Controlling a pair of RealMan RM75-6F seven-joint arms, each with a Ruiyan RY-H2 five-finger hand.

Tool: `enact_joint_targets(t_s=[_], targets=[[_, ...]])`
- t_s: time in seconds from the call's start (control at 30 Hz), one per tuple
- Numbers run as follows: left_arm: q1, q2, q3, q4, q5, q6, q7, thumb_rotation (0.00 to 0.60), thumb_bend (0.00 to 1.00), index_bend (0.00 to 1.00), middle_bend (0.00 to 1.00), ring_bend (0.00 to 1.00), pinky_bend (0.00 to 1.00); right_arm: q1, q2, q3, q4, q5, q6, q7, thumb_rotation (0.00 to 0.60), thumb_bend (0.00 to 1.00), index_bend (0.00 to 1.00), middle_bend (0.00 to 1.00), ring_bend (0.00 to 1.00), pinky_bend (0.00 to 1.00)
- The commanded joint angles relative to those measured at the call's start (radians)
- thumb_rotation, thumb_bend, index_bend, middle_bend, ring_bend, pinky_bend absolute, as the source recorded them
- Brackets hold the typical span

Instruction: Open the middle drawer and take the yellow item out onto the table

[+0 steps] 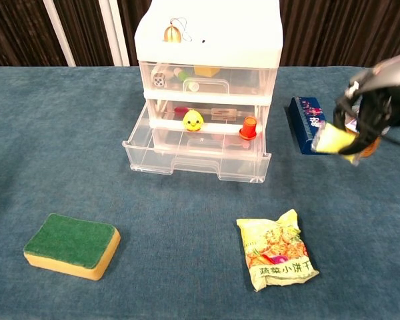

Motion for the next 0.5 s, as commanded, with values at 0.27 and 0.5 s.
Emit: enact_joint_targets(t_s=[0.27, 0.5], targets=[[-0.002, 0.002, -0.002, 0.003, -0.007, -0.005, -0.003, 0.600, 0.41, 0.03, 0.00, 0.00, 0.00, 0.057, -0.187, -0.066, 0.253, 0.061, -0.092, 0.009, 0.600, 0.46, 0.62, 1.00, 1.00, 1.00], [-0.002, 0.002, -0.001, 0.004, -0.003, -0.004, -0.004, 0.600, 0.41, 0.03, 0.00, 0.00, 0.00, 0.094, -0.188, -0.079, 0.272, 0.115, -0.106, -0.023, 0.600, 0.19, 0.32, 1.00, 1.00, 1.00]])
